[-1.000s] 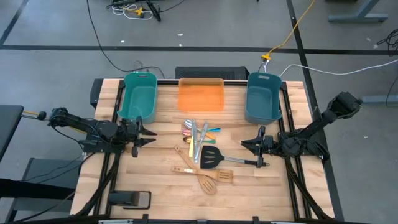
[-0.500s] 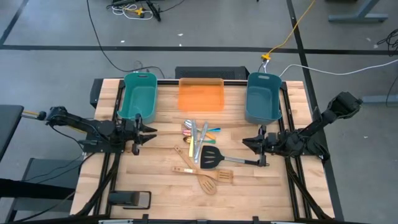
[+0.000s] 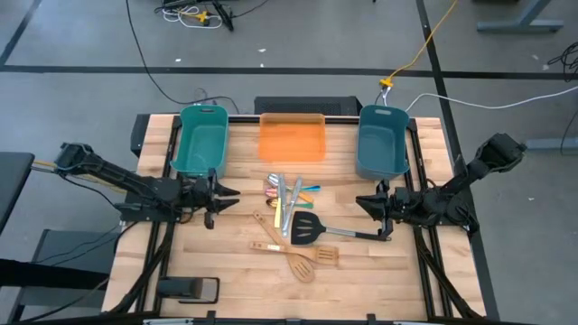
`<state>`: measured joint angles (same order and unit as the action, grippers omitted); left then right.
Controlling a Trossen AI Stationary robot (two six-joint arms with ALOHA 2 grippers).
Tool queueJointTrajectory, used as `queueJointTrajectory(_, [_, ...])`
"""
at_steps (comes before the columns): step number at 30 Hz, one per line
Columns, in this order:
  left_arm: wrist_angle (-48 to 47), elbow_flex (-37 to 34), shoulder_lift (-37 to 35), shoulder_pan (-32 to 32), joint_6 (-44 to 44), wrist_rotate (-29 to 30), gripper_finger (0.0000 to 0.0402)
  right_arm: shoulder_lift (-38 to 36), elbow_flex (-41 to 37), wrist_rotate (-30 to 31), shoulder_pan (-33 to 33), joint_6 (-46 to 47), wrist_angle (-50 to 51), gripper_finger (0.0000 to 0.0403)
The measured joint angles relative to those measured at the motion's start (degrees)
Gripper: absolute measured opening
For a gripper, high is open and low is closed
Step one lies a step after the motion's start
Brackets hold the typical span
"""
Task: Pick & Place Kitchen Items
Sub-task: Put the black spatula into the blue bin
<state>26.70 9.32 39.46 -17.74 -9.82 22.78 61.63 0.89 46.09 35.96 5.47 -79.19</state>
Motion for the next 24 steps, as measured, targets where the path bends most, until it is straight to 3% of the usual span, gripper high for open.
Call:
queueJointTrajectory(4, [-2.32,7.65,10.32,0.00,1.24,-0.54,0.0115,0.02,0.90,-0.01,-1.11,0.01,-0.17,0.0049])
queueJointTrajectory(8, [-2.85,14.76,18.70,-0.02,4.87,-0.54,0.0115,0.00,6.74,-9.27,-1.79,-0.36,7.57,0.0049])
queueJointTrajectory(10, [-3.89,17.66,21.98,-0.02,5.73,-0.56,0.0115,0.00,12.08,-12.20,-1.79,-0.37,19.11,0.0049])
queueJointTrajectory(13, [-4.91,20.71,26.07,-0.17,5.65,-0.79,0.0115,0.06,22.88,-12.51,-1.79,1.32,46.64,0.0049])
queueJointTrajectory(17, [-5.29,22.75,29.88,-0.17,5.59,-4.02,0.0115,1.95,38.88,-12.25,-1.81,11.89,84.09,0.0049])
queueJointTrajectory(20, [-5.27,23.25,31.31,-0.20,5.40,-5.62,0.0115,4.66,47.38,-12.57,-1.68,17.81,98.24,0.0049])
queueJointTrajectory(24, [-5.55,23.26,31.81,-0.17,4.17,-5.72,0.0115,9.79,55.16,-15.36,-1.76,23.00,108.68,0.0049])
